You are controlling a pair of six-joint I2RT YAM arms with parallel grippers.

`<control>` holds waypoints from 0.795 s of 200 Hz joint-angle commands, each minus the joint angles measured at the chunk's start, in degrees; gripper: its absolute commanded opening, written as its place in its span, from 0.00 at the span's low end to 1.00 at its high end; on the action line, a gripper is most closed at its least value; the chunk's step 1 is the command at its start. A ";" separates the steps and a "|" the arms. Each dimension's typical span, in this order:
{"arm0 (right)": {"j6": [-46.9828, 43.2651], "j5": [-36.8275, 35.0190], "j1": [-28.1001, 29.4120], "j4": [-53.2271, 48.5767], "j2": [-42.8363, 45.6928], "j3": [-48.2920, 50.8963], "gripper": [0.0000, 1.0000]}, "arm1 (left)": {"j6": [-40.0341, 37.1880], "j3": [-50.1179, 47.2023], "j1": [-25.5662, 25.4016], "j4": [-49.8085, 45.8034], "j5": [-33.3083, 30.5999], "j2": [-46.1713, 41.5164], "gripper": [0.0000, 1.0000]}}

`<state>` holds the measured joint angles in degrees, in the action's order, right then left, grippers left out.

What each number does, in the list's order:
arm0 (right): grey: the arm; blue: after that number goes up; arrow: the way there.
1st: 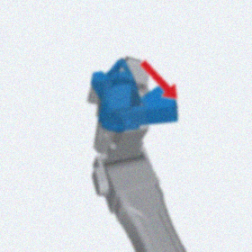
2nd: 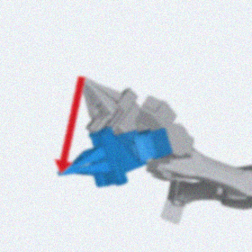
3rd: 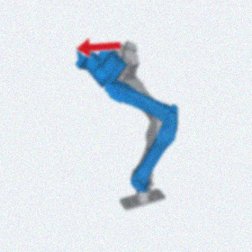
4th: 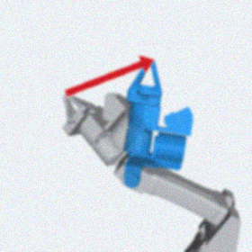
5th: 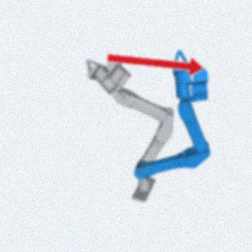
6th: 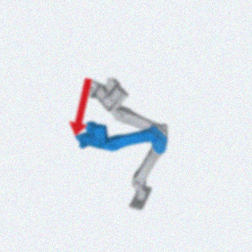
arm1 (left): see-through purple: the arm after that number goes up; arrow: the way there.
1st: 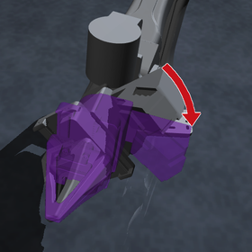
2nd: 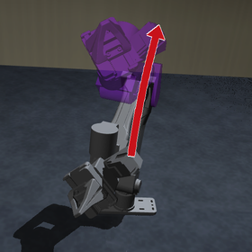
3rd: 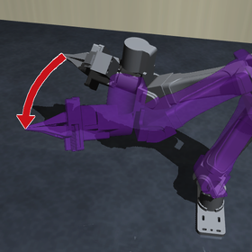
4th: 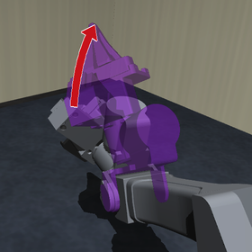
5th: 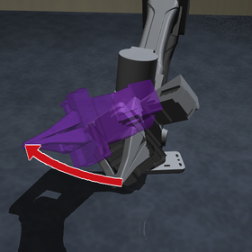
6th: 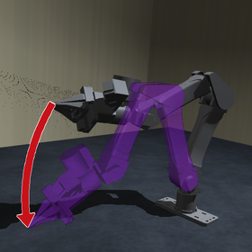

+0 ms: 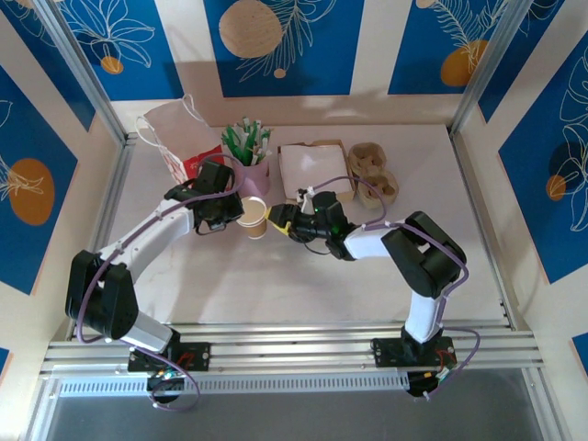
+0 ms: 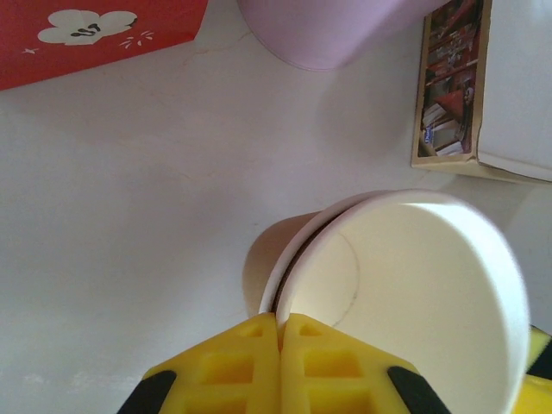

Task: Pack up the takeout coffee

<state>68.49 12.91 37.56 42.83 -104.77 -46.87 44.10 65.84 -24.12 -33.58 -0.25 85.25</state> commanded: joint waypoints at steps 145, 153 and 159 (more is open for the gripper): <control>-34.88 -13.37 7.82 -15.10 8.79 -0.06 0.77 | 0.91 -0.14 0.64 0.85 0.48 -3.61 0.00; -39.51 -16.87 9.58 -15.60 9.04 -0.07 0.79 | 0.75 0.14 0.57 0.56 0.60 -3.52 0.00; -42.78 -19.56 10.98 -15.75 9.02 -0.15 0.80 | 0.73 0.21 0.59 0.46 0.71 -3.52 0.00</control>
<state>44.77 4.16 43.92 31.05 -97.58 -46.83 46.39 63.61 -24.10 -31.09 0.43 81.17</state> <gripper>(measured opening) 0.784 0.044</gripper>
